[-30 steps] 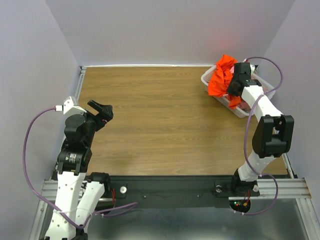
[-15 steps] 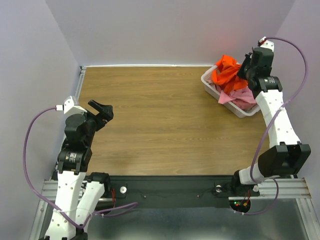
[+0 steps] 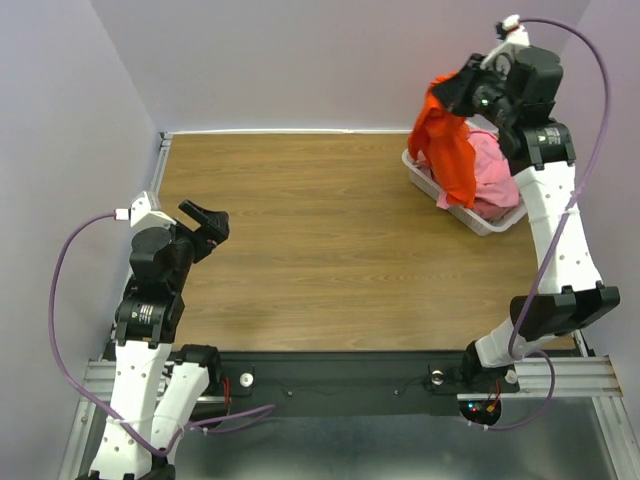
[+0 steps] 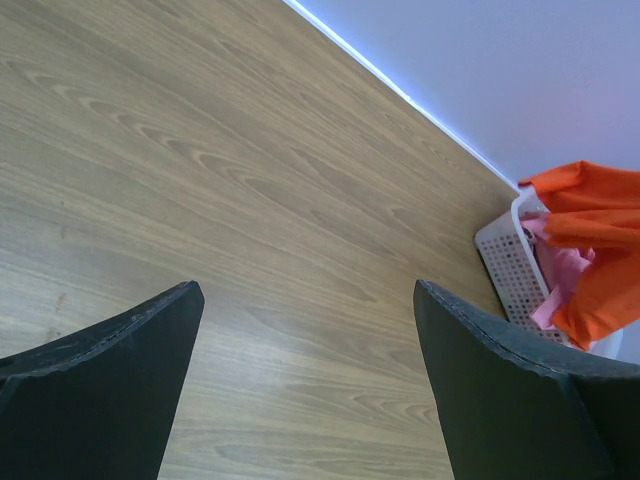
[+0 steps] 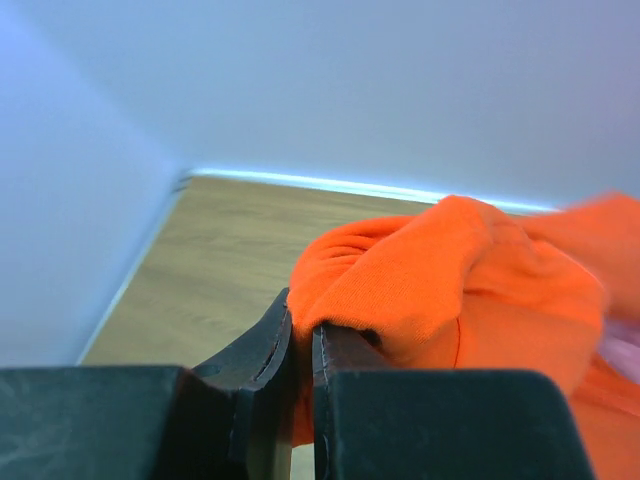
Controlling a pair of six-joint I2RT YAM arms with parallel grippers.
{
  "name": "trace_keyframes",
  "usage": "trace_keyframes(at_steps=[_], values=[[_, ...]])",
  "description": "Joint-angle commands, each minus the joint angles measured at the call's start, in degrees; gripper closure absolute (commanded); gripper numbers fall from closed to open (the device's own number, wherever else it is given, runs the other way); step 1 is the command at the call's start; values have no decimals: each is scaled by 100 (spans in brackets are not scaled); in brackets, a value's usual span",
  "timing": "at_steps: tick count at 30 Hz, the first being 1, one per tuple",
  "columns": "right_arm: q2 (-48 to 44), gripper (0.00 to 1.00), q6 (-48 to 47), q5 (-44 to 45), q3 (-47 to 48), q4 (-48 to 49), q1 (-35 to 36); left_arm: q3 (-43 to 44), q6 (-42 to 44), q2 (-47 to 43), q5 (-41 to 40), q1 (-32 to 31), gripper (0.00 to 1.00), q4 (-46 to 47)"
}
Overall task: Fold and stack the t-shirts
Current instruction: Move the tshirt to the center of the board
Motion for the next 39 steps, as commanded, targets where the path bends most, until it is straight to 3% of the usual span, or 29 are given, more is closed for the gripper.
trace_keyframes(at_steps=[1, 7, 11, 12, 18, 21, 22, 24, 26, 31, 33, 36, 39], values=[[-134, 100, -259, -681, 543, 195, 1524, 167, 63, -31, 93, 7, 2, 44], [331, 100, -137, -960, 1115, 123, 2619, 158, -94, 30, -3, 7, 2, -140], [210, 99, -321, -778, 493, 141, 2761, 176, -183, 162, 14, 7, 2, -263], [105, 99, -391, -524, 195, 132, 2761, 158, -235, 197, 14, 7, 2, -316], [-1415, 88, 56, 3338, -3460, 299, 2752, -271, -534, 189, 22, 7, 2, -246], [-2031, 61, 284, 4125, -4902, 326, 2744, -457, -604, 285, 14, 7, 1, -193], [-2232, 36, 416, 4537, -5114, 326, 2735, -553, -631, 320, -21, 7, 1, -193], [-2434, 2, 653, 4969, -5509, 317, 2726, -658, -666, 469, -4, 7, 1, -149], [-2629, 0, 838, 4928, -5678, 317, 2726, -782, -719, 575, 84, 7, 1, -105], [-3016, 0, 1155, 3822, -6056, 317, 2726, -1370, -929, 926, 154, 7, 1, 193], [-3069, 0, 1364, 3724, -6249, 317, 2726, -1625, -1052, 1084, 469, 7, 2, 411], [-3305, 0, 1873, 3881, -6706, 264, 2726, -1967, -1105, 1129, 1329, -159, 10, 930], [-3543, 0, 2191, 3829, -7102, 238, 2735, -1969, -1254, 1085, 1157, -571, 10, 1037]])
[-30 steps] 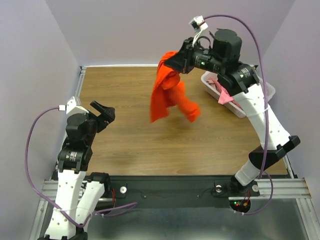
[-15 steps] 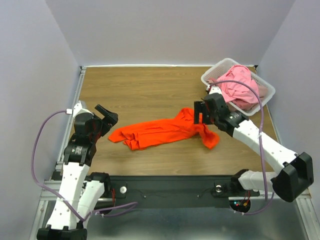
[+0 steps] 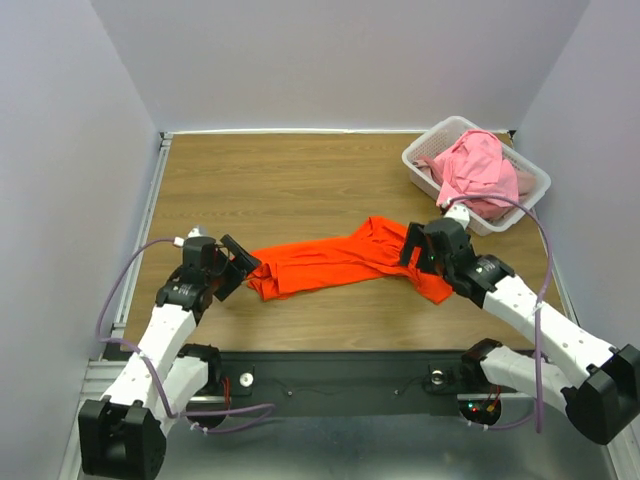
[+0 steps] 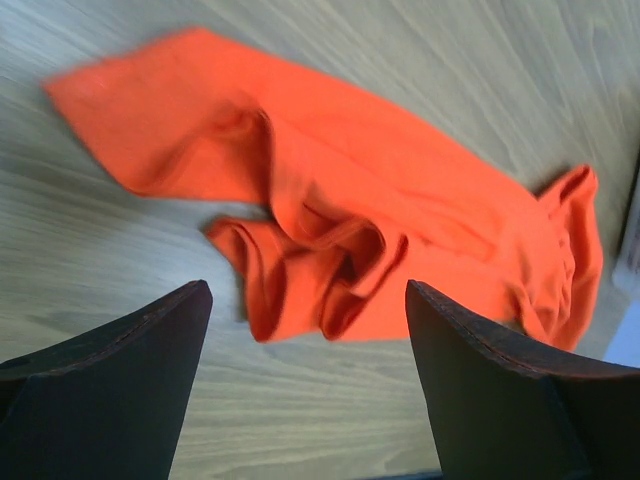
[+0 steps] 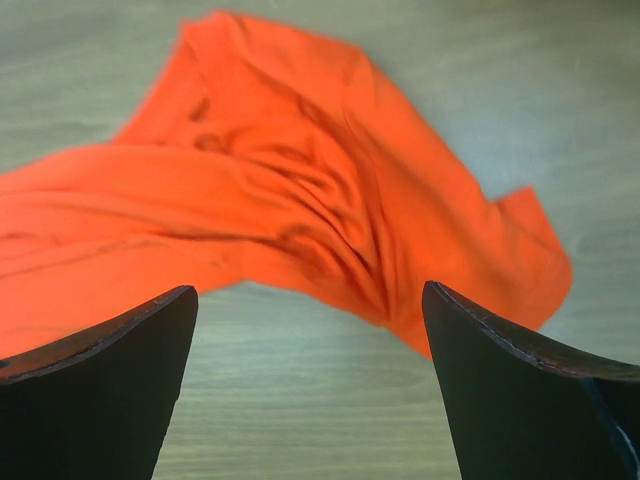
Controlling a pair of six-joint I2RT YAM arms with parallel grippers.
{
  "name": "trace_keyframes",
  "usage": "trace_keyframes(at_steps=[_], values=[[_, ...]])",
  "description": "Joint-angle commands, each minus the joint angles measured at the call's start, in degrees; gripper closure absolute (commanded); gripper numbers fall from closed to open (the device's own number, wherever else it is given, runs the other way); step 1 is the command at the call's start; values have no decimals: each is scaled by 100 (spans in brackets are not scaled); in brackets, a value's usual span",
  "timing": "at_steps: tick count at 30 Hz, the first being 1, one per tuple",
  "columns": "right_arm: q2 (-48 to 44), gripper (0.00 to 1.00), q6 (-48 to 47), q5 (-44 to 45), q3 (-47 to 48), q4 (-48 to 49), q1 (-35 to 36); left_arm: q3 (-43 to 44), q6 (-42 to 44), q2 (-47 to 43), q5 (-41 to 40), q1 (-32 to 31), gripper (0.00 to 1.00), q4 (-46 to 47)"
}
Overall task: Fold and stack the t-shirts
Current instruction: Flatten the tshirt out
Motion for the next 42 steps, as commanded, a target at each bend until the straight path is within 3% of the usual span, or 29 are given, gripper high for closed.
trace_keyframes(at_steps=[1, 11, 20, 24, 28, 29, 42], values=[[-442, 0, 810, 8, -447, 11, -2, 96, -358, -34, 143, -727, 11, 613], [-909, 0, 1304, 211, -730, -280, -11, 368, -755, 1099, -623, -2162, 14, 789], [-883, 0, 1392, 141, -1002, -341, -11, 809, -922, 2286, -1028, -2558, 35, 754], [-927, 0, 1401, 87, -1133, -341, -11, 914, -922, 2409, -1159, -2558, 56, 702], [-935, 0, 1462, 17, -1265, -341, -11, 1046, -887, 2348, -1247, -2549, 86, 631], [-927, 0, 1497, 26, -1283, -350, -11, 1055, -870, 2331, -1248, -2558, 100, 622], [-488, 9, 2156, 649, -1573, -465, -28, 1002, -290, 749, -1212, -2681, 100, 903]])
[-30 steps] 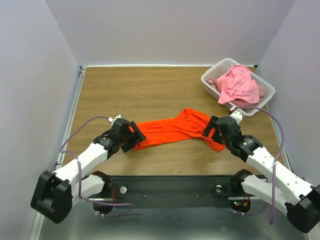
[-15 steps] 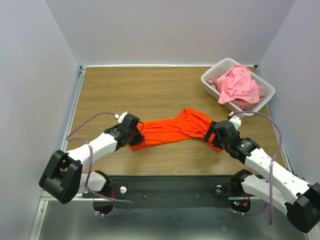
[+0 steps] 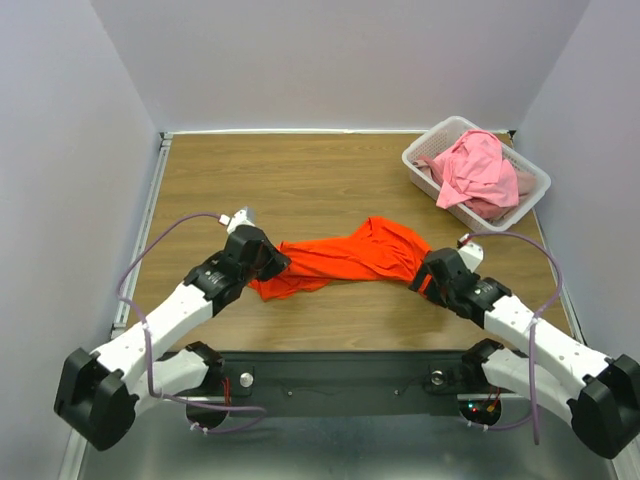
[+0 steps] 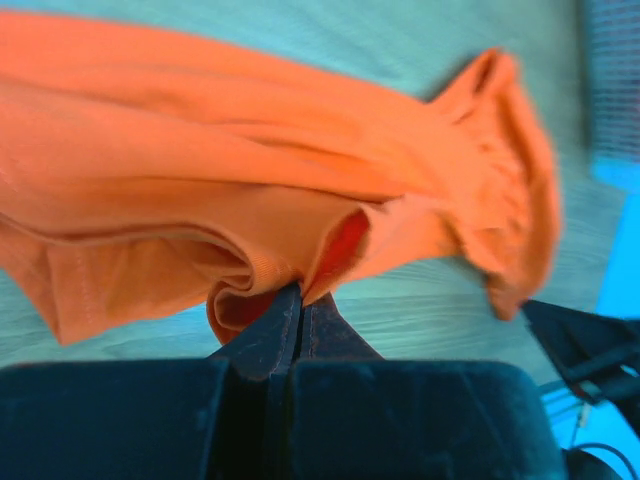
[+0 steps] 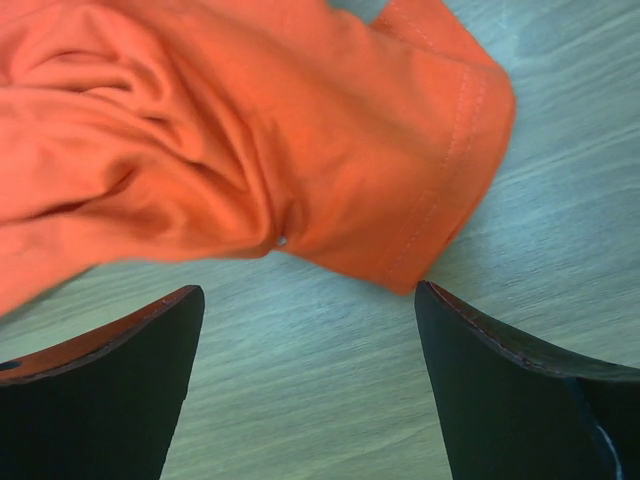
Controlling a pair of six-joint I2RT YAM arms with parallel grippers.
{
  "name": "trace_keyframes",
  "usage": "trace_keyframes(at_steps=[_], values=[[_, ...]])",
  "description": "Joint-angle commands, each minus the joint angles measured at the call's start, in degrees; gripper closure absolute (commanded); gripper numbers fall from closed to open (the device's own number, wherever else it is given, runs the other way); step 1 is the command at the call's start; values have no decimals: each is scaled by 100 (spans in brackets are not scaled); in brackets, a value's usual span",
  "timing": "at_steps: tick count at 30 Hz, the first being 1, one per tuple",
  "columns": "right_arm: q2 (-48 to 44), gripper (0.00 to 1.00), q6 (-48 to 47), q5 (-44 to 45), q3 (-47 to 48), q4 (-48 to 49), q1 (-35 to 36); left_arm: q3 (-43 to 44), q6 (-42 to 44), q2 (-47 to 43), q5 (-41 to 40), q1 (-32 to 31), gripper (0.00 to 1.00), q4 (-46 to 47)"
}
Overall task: Fold and stack the t-shirts
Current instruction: Flatten the tshirt out
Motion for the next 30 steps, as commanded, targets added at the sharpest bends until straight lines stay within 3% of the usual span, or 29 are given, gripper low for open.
trace_keyframes(at_steps=[1, 2, 6, 13, 16, 17, 18, 24, 30], values=[[308, 11, 403, 553, 0, -8, -28, 141, 307, -586, -139, -30, 100, 243], [483, 17, 430, 676, 53, -8, -37, 141, 360, -666, -113, -30, 100, 235], [966, 27, 685, 722, 106, 62, -63, 132, 386, -904, -113, -30, 100, 287], [1565, 32, 923, 695, -8, 159, -81, 167, 395, -931, -69, -30, 100, 296], [1697, 53, 914, 844, 9, 387, -90, 167, 404, -939, -121, -30, 100, 314], [1724, 83, 871, 966, 62, 449, -90, 176, 430, -948, -139, -30, 100, 322], [1759, 99, 853, 1072, 114, 475, -98, 193, 456, -940, -148, -30, 100, 323], [1277, 99, 168, 1486, 1053, 485, -116, 1132, 957, -834, -499, -30, 100, -2], [442, 99, -684, 1802, 2986, 485, -116, 2635, 1441, -948, -869, -30, 100, -354]])
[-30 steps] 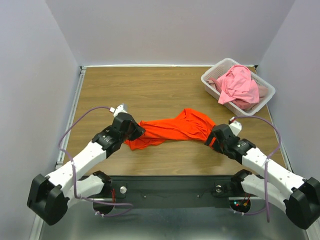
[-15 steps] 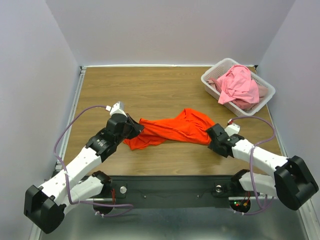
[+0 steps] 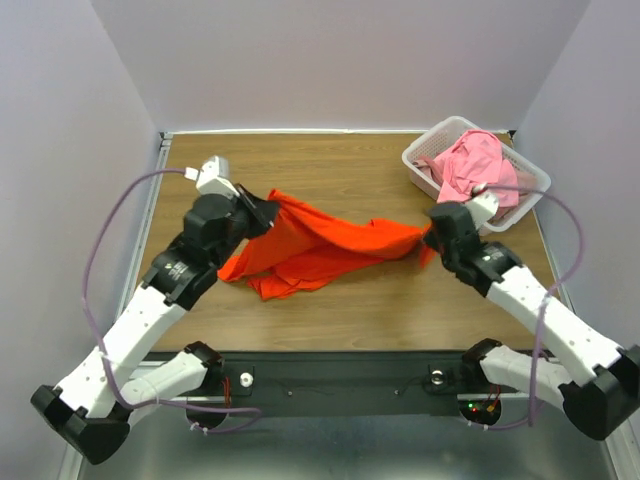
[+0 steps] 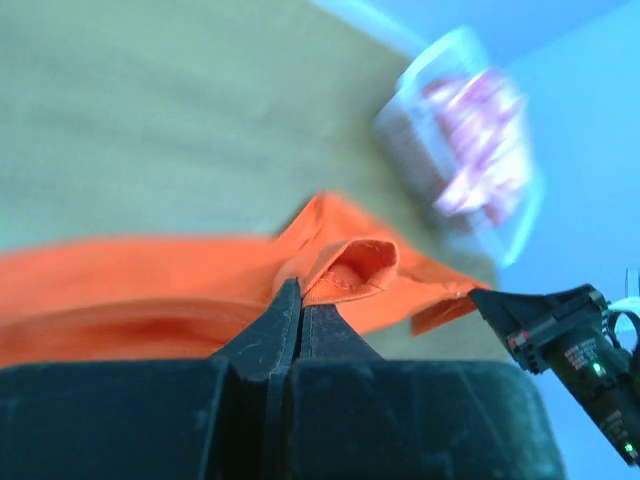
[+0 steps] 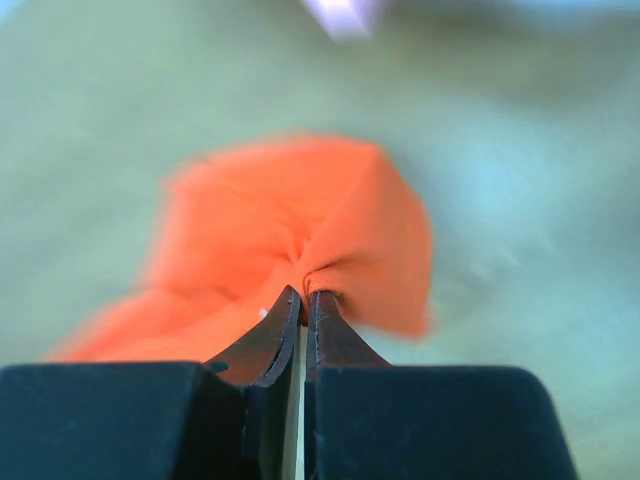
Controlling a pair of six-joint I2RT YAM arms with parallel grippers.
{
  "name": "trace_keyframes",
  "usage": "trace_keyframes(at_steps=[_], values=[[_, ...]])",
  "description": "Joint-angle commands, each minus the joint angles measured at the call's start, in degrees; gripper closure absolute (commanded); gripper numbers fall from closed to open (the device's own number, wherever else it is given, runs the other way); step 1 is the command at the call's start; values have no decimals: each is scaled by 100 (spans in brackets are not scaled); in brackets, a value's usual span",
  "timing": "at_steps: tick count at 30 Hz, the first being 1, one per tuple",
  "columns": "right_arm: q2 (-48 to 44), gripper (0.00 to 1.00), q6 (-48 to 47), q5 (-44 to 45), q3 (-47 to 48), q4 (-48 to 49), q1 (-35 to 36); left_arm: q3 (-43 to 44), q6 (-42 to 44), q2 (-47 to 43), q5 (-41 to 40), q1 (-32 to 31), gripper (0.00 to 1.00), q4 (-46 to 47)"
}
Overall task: Fold and stack the t-shirts
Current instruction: Flatten the tshirt out
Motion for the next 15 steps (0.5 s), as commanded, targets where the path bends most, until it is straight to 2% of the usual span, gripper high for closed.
trace_keyframes(at_steps=[1, 5, 8, 12, 15], values=[[-621, 100, -909, 533, 1731, 316, -33, 1086, 558, -294, -364, -30, 100, 105], [-614, 100, -1621, 103, 2921, 316, -33, 1896, 822, -453, -451, -30, 100, 87], [-543, 100, -2131, -572, 4228, 325, -33, 2546, 1041, -523, -338, -30, 100, 87], [-499, 100, -2608, -1443, 5241, 316, -33, 3329, 1270, -576, -66, -30, 100, 8], [-543, 100, -2723, -2241, 5656, 290, -33, 3813, 1288, -646, 93, -30, 100, -80]])
